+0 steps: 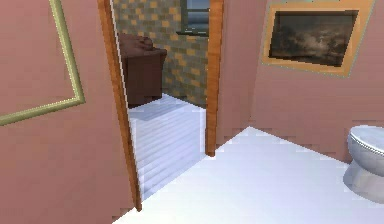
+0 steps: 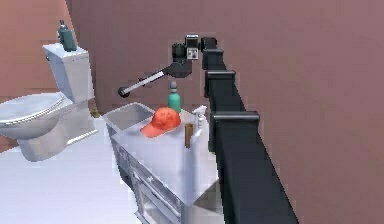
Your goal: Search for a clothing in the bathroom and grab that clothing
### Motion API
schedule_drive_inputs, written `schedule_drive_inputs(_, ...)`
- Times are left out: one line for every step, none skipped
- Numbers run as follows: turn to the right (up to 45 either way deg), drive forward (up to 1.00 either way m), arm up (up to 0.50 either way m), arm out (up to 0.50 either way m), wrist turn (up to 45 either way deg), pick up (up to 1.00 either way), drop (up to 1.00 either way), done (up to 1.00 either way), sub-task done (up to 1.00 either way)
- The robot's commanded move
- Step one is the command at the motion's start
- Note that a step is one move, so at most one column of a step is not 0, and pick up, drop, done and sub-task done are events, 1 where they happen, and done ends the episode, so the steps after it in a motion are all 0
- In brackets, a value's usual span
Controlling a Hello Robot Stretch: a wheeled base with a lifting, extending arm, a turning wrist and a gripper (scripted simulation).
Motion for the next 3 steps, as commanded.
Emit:
schedule_drive_inputs(0.0, 0.00, 0.00, 0.00, -45.0, 0.00, 0.00, 0.00, 0.00)
schedule_drive_inputs(0.0, 0.00, 0.00, 0.00, -21.0, 0.00, 0.00, 0.00, 0.00)
schedule_drive_inputs(0.0, 0.00, 0.00, -0.48, 0.0, 0.00, 0.00, 0.00, 0.00)
